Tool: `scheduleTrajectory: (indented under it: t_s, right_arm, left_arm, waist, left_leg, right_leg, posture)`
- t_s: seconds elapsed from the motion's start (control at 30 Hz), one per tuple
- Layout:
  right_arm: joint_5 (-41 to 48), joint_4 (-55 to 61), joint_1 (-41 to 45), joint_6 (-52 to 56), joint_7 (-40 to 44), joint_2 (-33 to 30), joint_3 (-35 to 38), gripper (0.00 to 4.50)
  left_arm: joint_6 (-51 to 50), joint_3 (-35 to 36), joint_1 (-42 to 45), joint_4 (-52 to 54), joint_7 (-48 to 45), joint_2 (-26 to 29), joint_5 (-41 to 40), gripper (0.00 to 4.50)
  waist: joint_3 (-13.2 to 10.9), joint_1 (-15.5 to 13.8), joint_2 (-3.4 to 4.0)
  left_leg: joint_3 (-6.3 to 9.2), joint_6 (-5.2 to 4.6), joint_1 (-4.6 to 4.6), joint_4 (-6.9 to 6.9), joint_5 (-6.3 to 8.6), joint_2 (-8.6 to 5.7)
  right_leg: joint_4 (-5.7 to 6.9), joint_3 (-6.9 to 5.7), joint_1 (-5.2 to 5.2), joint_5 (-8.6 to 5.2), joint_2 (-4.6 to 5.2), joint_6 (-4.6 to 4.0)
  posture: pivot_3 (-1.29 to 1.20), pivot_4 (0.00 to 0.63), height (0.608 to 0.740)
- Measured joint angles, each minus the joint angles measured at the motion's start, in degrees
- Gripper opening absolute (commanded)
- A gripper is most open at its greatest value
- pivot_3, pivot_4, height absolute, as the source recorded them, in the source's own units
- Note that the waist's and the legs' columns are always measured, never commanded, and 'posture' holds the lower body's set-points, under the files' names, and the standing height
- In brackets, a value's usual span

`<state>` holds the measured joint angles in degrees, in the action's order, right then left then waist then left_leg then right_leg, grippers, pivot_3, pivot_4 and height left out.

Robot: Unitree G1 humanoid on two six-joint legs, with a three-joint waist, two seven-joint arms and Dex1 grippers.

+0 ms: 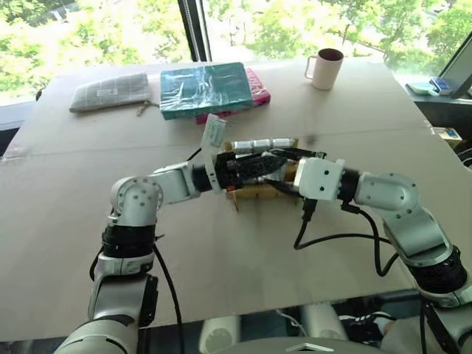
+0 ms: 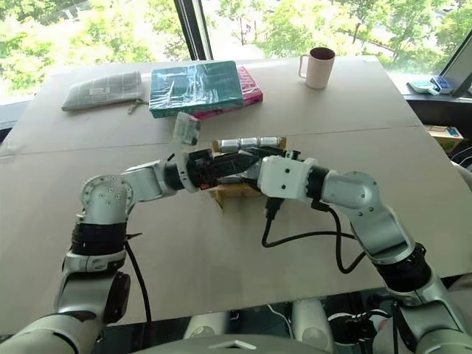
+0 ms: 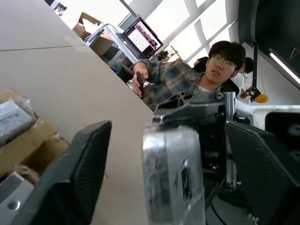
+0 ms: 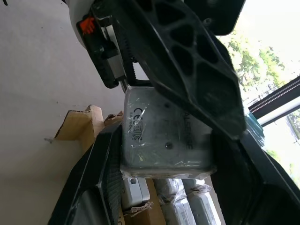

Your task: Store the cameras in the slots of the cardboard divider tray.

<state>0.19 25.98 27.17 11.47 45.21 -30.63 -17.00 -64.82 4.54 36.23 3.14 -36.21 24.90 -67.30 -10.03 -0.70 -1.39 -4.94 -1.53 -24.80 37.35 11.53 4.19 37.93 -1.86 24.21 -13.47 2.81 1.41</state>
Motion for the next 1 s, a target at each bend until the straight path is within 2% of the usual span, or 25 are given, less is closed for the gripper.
scheduleTrajectory:
  t_s: [0.07,0.1,0.23,0.73,0.77,0.87,1.0]
  right_arm:
    - [0.3,-0.3,0.0,0.0,0.0,-0.1,0.3,2.01]
    - [0.9,-0.3,0.0,0.1,0.3,-0.1,0.5,2.01]
    - [2.8,-0.1,0.0,1.5,1.0,-0.2,1.5,2.01]
    - [2.6,0.2,-0.1,0.4,0.4,-0.4,1.7,2.01]
    - [2.4,0.3,-0.1,0.2,0.4,-0.4,1.6,2.01]
    - [0.3,0.2,-0.1,0.2,-0.7,-0.8,1.8,2.01]
    - [0.0,0.2,0.0,-0.4,-0.8,-0.7,1.9,2.01]
  left_arm:
    - [-0.7,0.5,0.2,0.2,0.4,-0.5,-0.6,1.84]
    - [-1.1,0.7,0.2,0.3,0.5,-0.6,-0.9,1.58]
    - [-2.5,1.4,0.9,0.3,1.7,-1.4,-1.3,1.40]
    - [-3.6,1.7,1.9,1.2,1.6,-0.7,-0.7,1.40]
    - [-3.7,1.6,1.9,1.5,1.1,-0.2,-0.7,2.40]
    - [-4.9,1.3,1.9,2.2,1.0,0.8,-0.1,3.64]
    - [-5.5,0.9,1.9,2.2,1.0,0.8,0.4,3.64]
  waist:
    - [0.0,0.1,0.00]
    - [0.0,0.2,0.00]
    - [0.0,0.1,0.00]
    - [0.0,0.1,0.00]
    - [0.0,0.1,0.00]
    - [0.0,0.1,0.00]
    - [0.0,0.0,0.00]
  left_leg:
    - [0.00,0.00,0.00,0.00,0.00,0.00]
    - [0.01,0.00,0.00,-0.01,0.00,0.01]
    - [0.04,0.00,0.02,0.00,0.00,0.01]
    - [0.03,0.01,0.01,0.00,0.00,0.01]
    - [0.03,0.01,0.01,0.00,0.00,0.01]
    - [0.03,0.01,0.01,0.00,0.00,0.01]
    - [0.02,0.01,0.01,0.00,0.00,0.01]
  right_leg:
    - [0.00,0.00,0.01,0.02,0.00,-0.02]
    - [0.01,0.00,0.01,0.02,-0.01,-0.02]
    - [0.03,-0.02,0.00,0.02,-0.02,-0.01]
    - [0.02,-0.02,0.00,0.02,-0.02,-0.02]
    - [0.02,-0.02,0.00,0.02,-0.02,-0.02]
    - [0.02,-0.02,0.00,0.01,-0.01,-0.02]
    - [0.02,-0.01,0.00,0.01,-0.01,-0.02]
  posture:
    - [0.00,0.150,0.740]
    - [0.00,0.150,0.740]
    - [0.00,0.150,0.740]
    - [0.00,0.150,0.740]
    - [0.00,0.150,0.740]
    - [0.00,0.150,0.740]
    - [0.00,0.150,0.740]
